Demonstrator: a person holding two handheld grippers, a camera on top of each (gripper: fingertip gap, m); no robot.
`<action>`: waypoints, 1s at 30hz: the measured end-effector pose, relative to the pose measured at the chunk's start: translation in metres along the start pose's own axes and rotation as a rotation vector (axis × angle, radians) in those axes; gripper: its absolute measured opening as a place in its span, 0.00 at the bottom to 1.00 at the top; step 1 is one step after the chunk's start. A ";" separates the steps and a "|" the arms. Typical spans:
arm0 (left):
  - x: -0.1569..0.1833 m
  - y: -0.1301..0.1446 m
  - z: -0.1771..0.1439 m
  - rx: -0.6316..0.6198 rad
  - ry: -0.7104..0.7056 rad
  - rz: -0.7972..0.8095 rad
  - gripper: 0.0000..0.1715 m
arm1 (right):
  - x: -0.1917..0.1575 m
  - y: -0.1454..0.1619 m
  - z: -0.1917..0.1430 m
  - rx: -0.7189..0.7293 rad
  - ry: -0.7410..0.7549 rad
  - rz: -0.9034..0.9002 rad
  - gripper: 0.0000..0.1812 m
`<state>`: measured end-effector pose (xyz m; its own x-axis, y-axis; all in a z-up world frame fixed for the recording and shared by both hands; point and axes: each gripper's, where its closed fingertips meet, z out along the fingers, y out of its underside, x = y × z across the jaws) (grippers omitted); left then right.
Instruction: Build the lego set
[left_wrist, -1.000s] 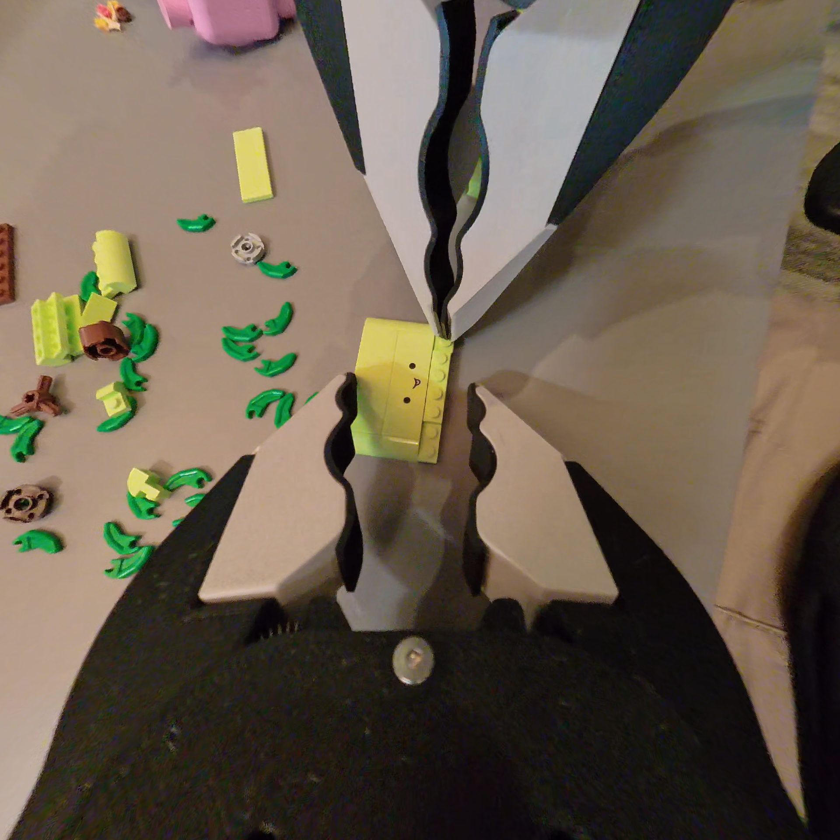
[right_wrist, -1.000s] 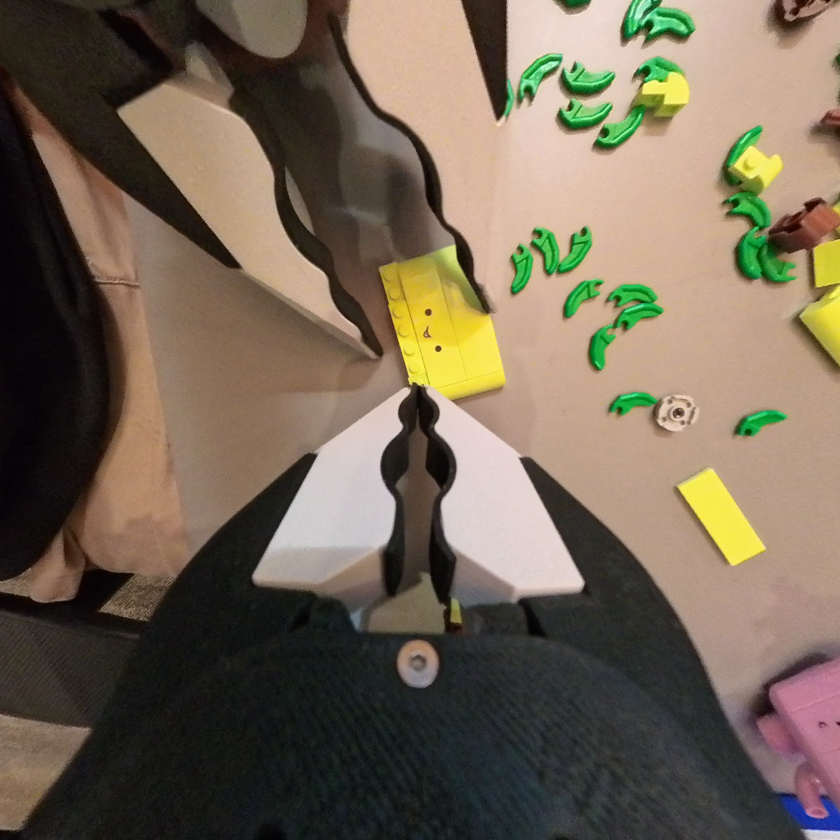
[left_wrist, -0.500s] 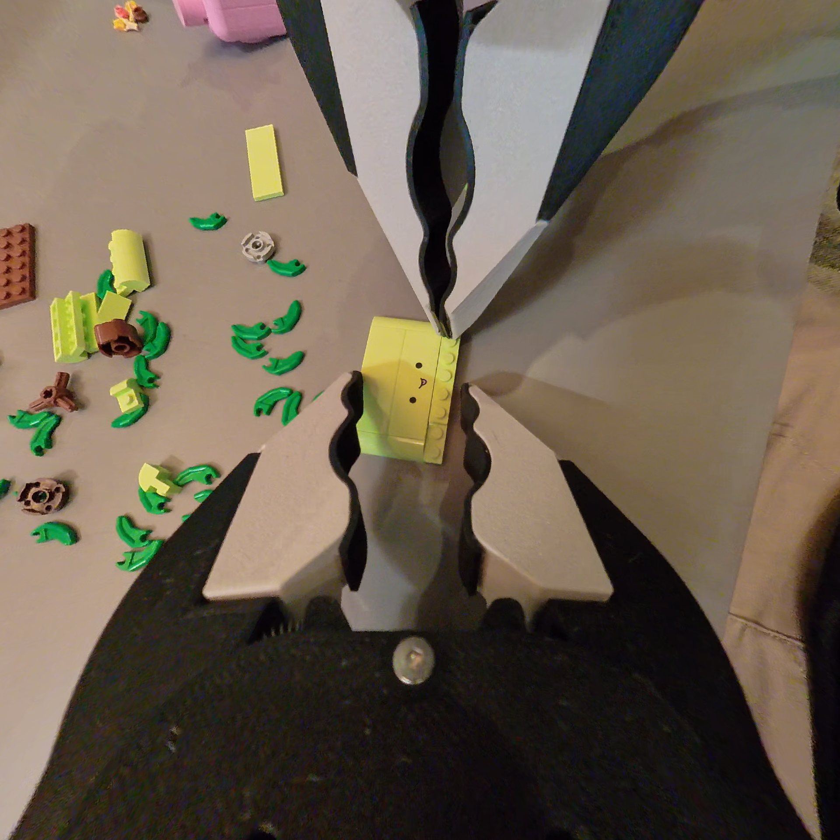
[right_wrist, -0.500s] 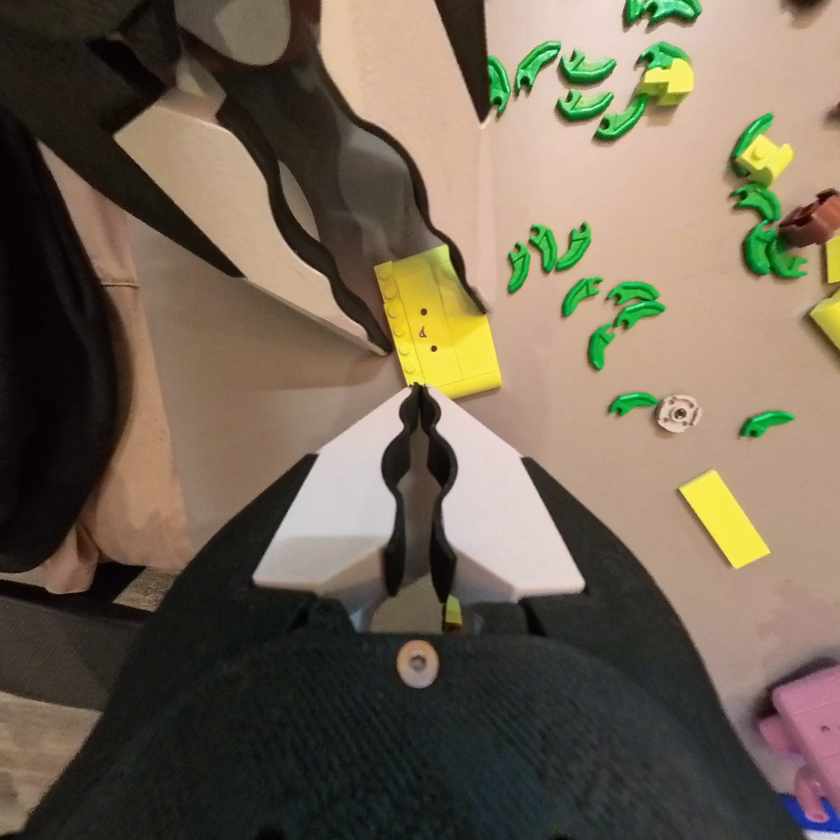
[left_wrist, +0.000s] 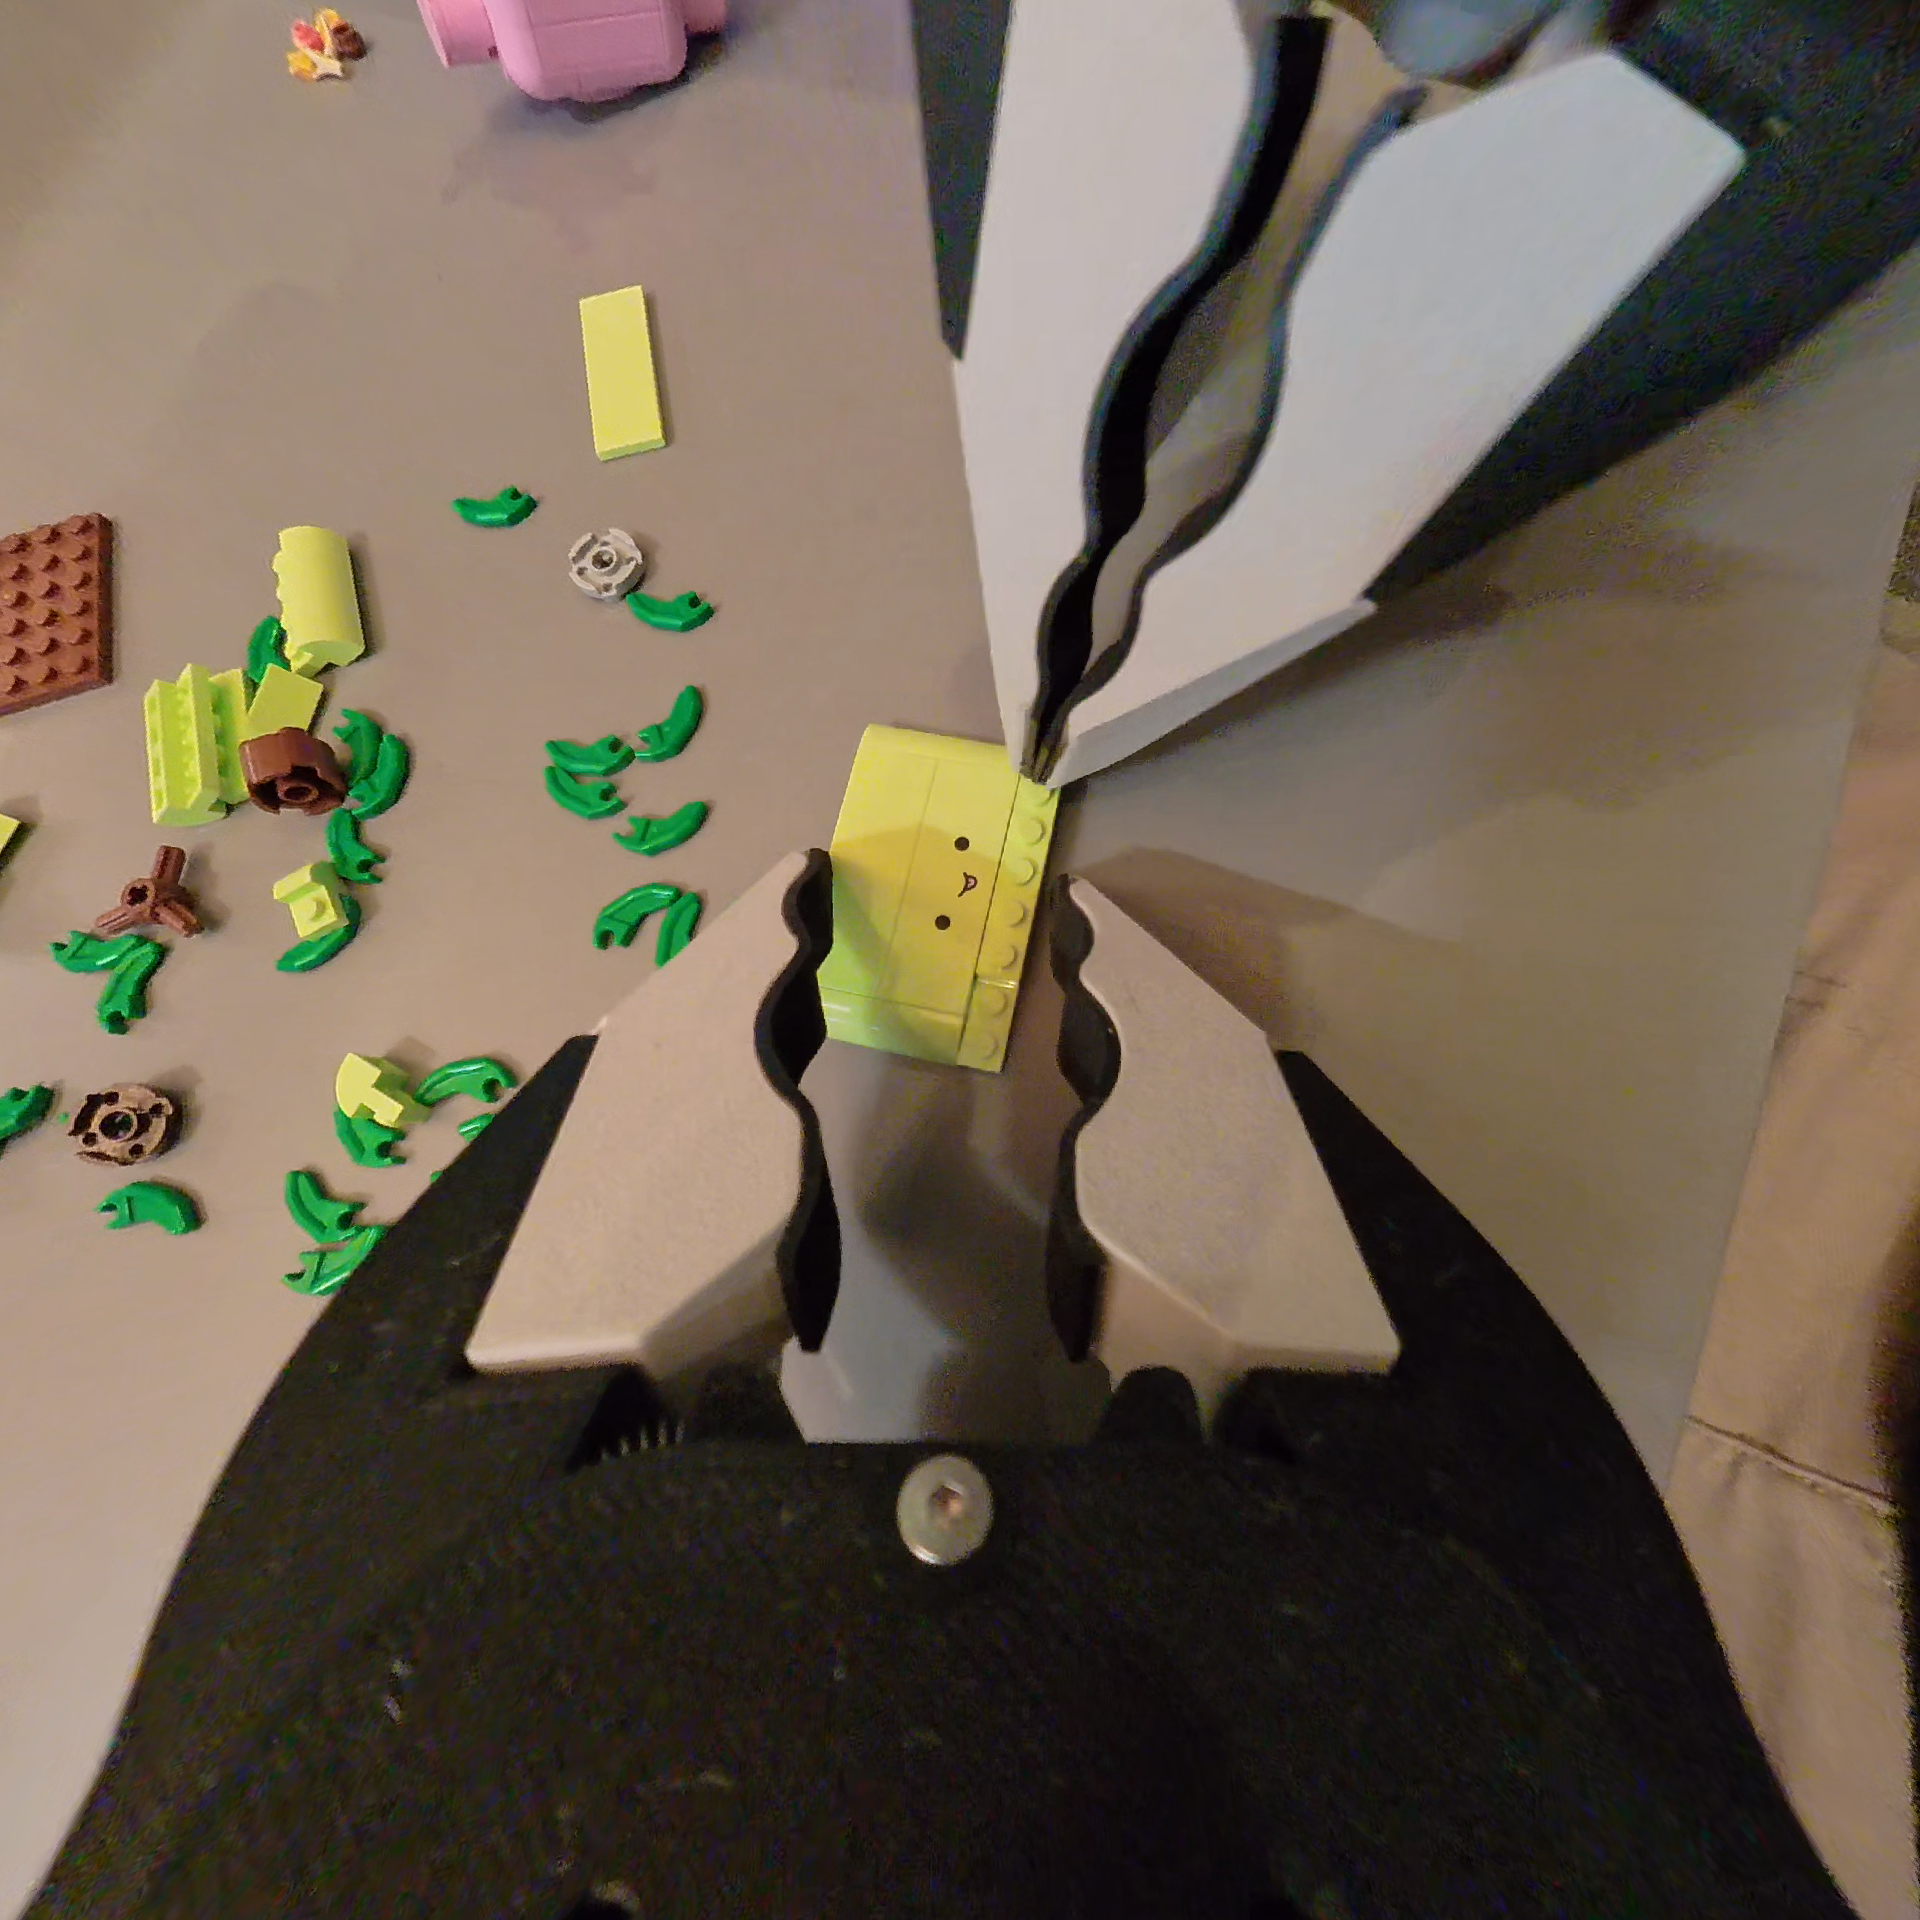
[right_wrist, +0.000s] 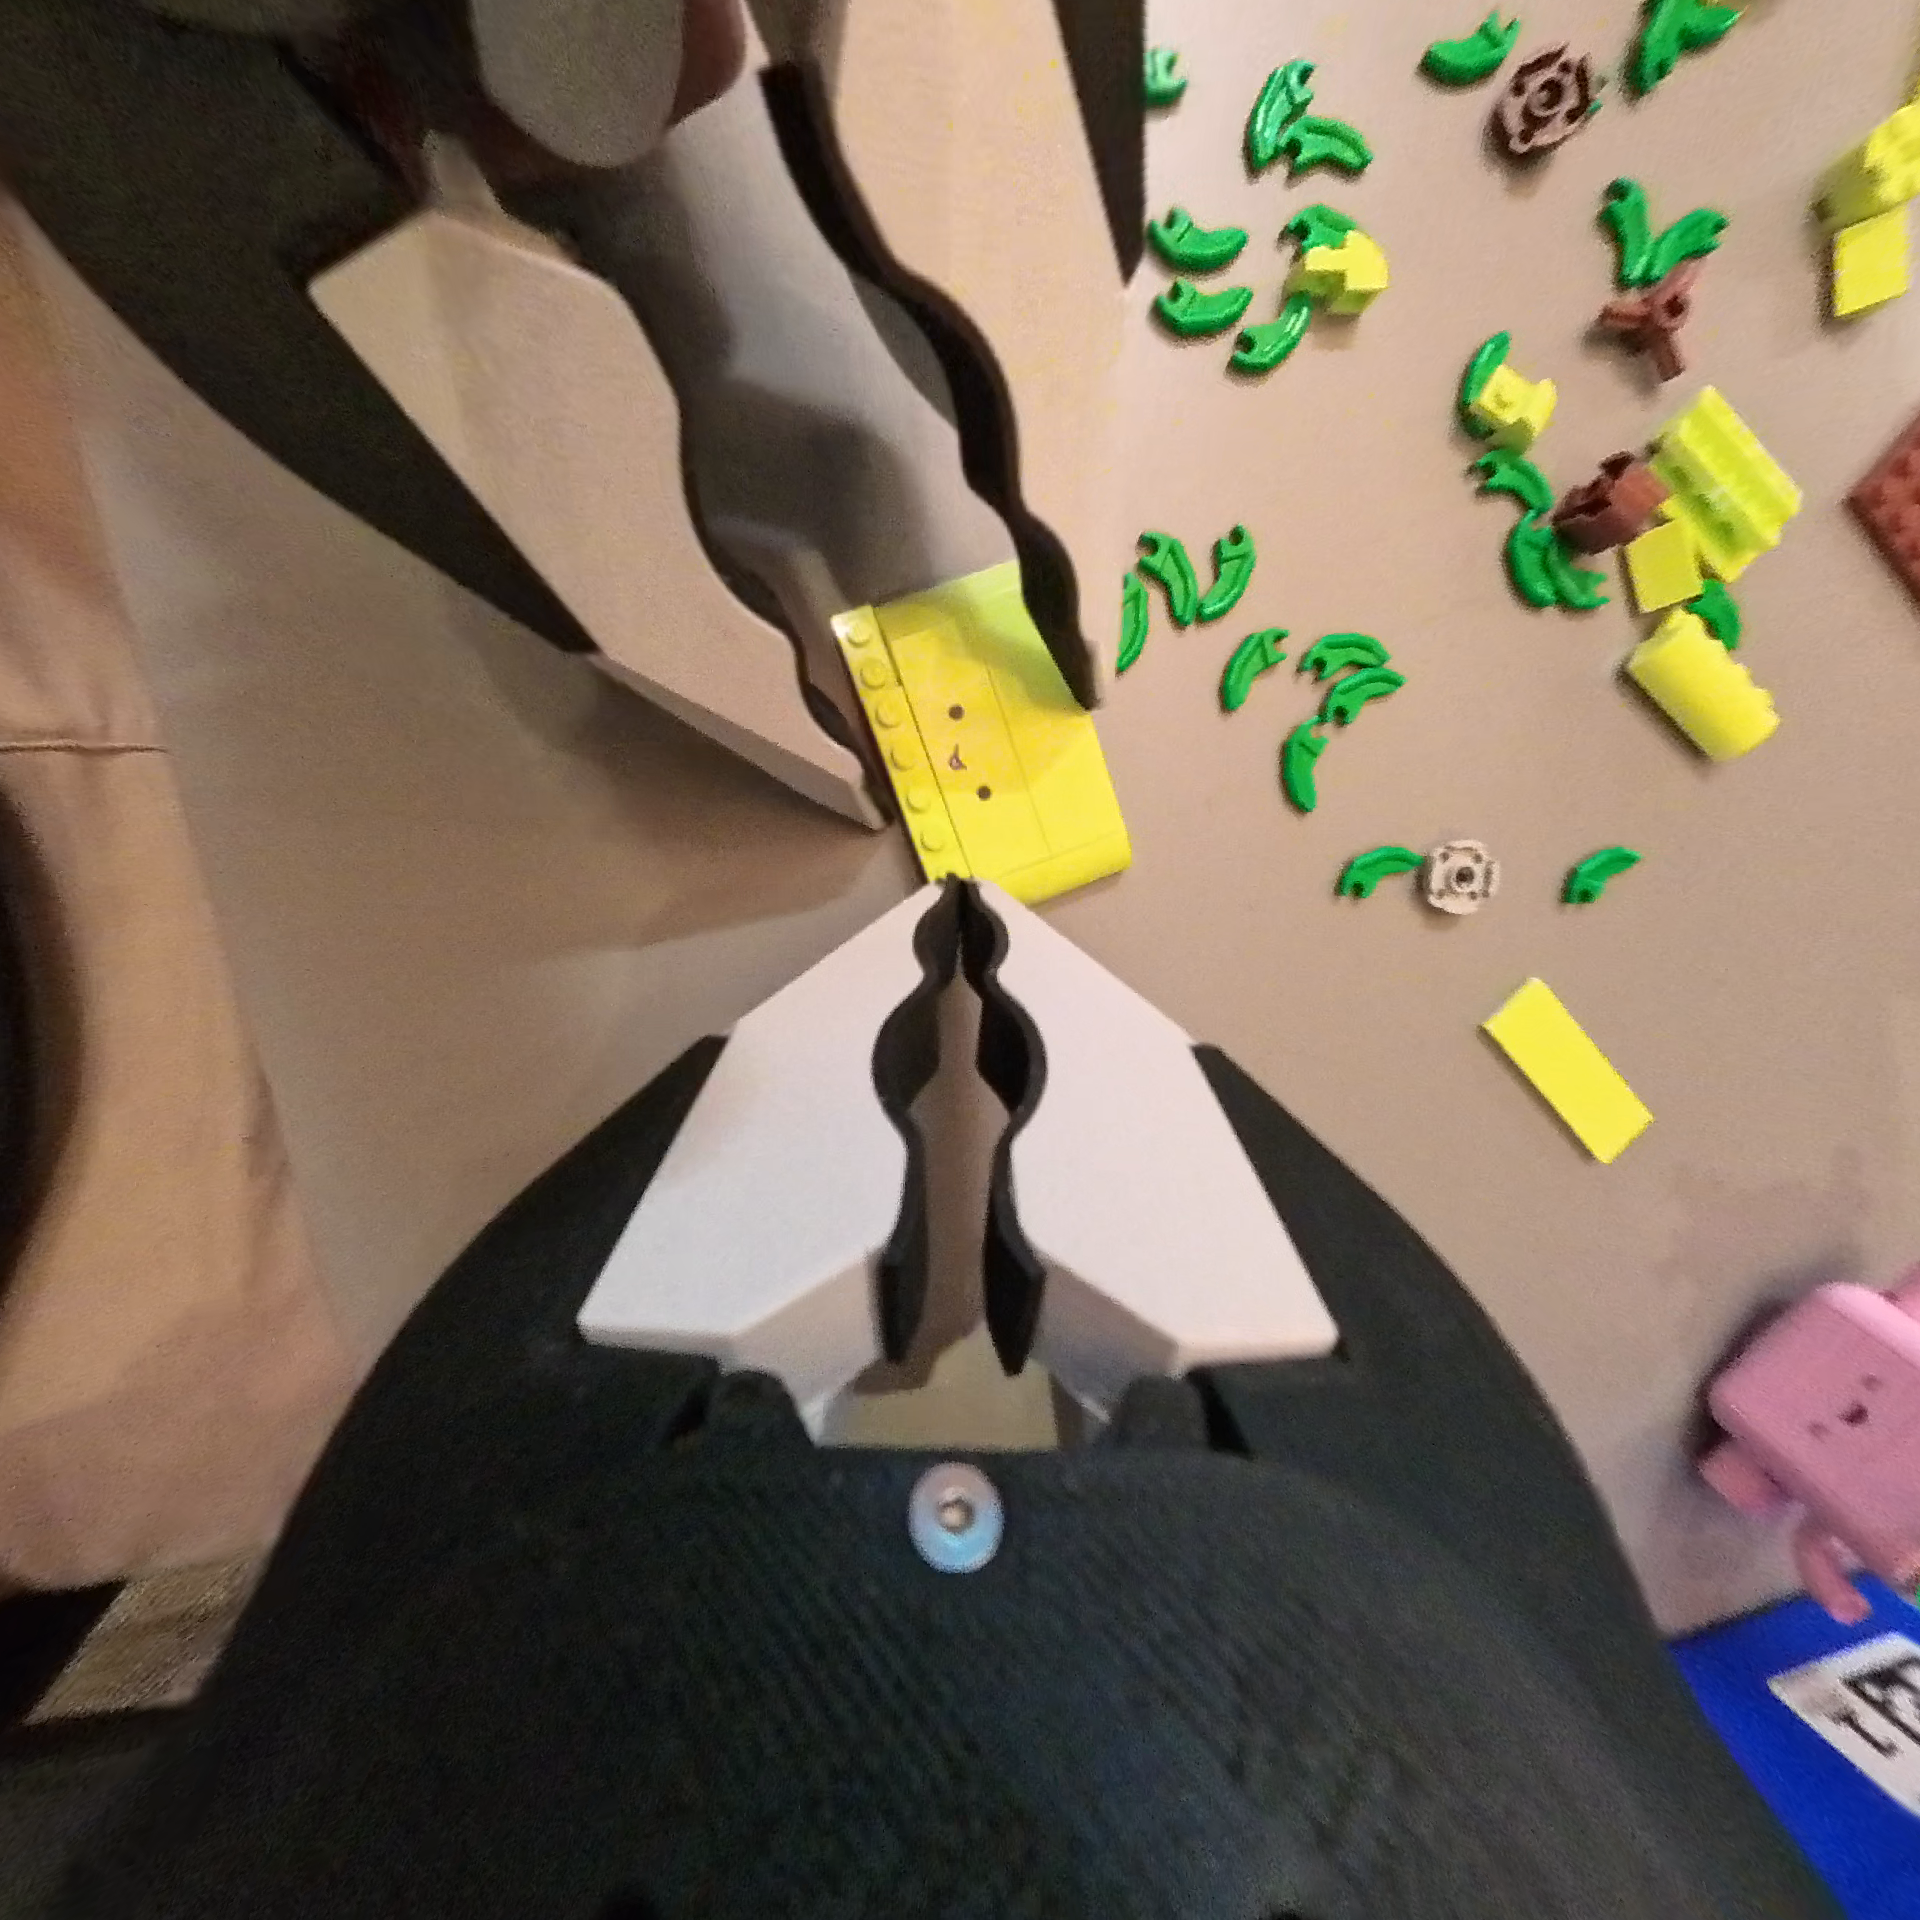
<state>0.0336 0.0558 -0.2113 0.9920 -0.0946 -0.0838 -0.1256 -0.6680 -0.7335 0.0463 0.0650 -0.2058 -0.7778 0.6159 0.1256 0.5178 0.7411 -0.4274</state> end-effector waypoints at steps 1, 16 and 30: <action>0.000 0.000 0.000 0.000 -0.002 -0.002 0.23 | 0.000 0.000 0.000 0.001 0.034 -0.011 0.00; 0.011 0.000 -0.001 0.006 -0.027 0.125 0.20 | 0.016 -0.002 -0.044 0.456 0.298 0.425 0.00; 0.022 -0.003 -0.005 0.042 0.002 0.196 0.36 | -0.009 0.019 -0.013 0.446 0.148 0.577 0.15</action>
<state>0.0561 0.0514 -0.2076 0.9484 -0.2214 -0.2268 -0.3160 -0.6049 -0.7309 0.0679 0.0774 -0.2034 -0.3539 0.9271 -0.1231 0.6112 0.1297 -0.7808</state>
